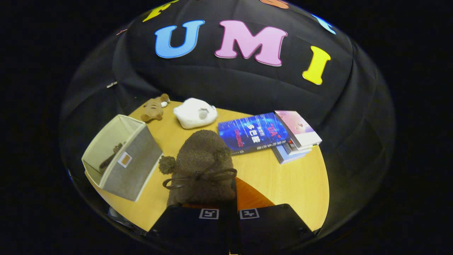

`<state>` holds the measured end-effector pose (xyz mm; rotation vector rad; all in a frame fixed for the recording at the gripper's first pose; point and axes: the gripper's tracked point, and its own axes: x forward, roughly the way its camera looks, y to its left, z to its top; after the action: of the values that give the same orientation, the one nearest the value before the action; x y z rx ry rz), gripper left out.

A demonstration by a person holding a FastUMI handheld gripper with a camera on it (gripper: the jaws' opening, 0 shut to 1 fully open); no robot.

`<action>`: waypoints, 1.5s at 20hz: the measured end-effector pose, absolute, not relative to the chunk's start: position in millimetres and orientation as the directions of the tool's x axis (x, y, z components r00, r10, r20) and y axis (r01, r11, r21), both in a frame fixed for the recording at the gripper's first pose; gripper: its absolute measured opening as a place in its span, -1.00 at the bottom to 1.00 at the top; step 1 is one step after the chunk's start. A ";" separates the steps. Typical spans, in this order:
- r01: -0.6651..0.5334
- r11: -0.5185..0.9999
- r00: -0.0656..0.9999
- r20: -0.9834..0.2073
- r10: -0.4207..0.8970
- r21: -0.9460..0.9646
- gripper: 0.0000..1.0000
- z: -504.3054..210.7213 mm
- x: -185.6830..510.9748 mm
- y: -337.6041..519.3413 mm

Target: Open the storage box then place both shoes into the box .Put the left shoe in first, then the right shoe, with the right side of both shoes facing outward in a uniform manner.

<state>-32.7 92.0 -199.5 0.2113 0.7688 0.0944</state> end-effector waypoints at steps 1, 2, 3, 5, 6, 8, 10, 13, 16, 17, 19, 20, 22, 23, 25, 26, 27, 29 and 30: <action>-0.025 0.971 0.727 -0.662 0.182 0.239 -0.87 -180.2 -26.0 105.8; -0.040 0.964 0.733 -0.648 0.206 0.261 -0.87 -164.3 -20.4 119.7; -0.049 0.956 0.738 -0.635 0.229 0.288 -0.87 -147.9 -14.1 135.6; -0.060 0.942 0.747 -0.612 0.262 0.331 -0.87 -119.6 0.9 166.1; -0.059 0.938 0.749 -0.606 0.268 0.342 -0.87 -108.1 7.4 180.6; -0.041 0.933 0.743 -0.614 0.268 0.357 -0.87 -93.0 19.2 210.9; -0.032 0.938 0.736 -0.627 0.256 0.346 -0.87 -85.2 31.0 239.6; 0.018 0.939 0.711 -0.665 0.230 0.344 -0.87 -87.4 39.5 279.6; 0.107 0.937 0.678 -0.714 0.176 0.332 -0.87 -102.8 42.5 308.6; 0.121 0.938 0.662 -0.731 0.167 0.324 -0.87 -110.5 42.7 319.0; 0.130 0.946 0.622 -0.767 0.155 0.297 -0.87 -128.9 36.7 339.8; 0.134 0.949 0.602 -0.784 0.152 0.287 -0.87 -139.8 33.4 348.5; 0.146 0.954 0.575 -0.807 0.133 0.261 -0.87 -156.7 25.2 361.7; 0.149 0.960 0.562 -0.819 0.117 0.239 -0.87 -164.7 22.5 364.5; 0.144 0.971 0.542 -0.836 0.085 0.192 -0.87 -179.4 18.8 367.0; 0.149 0.974 0.537 -0.841 0.065 0.170 -0.87 -185.9 19.1 365.0; 0.158 0.976 0.526 -0.849 0.046 0.151 -0.87 -192.1 17.8 363.5; 0.175 0.976 0.502 -0.864 0.024 0.129 -0.85 -201.6 13.5 362.6; 0.171 0.977 0.504 -0.863 0.024 0.127 -0.84 -203.3 16.2 366.3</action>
<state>16.2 366.3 -203.3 0.2065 1.0407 -0.0892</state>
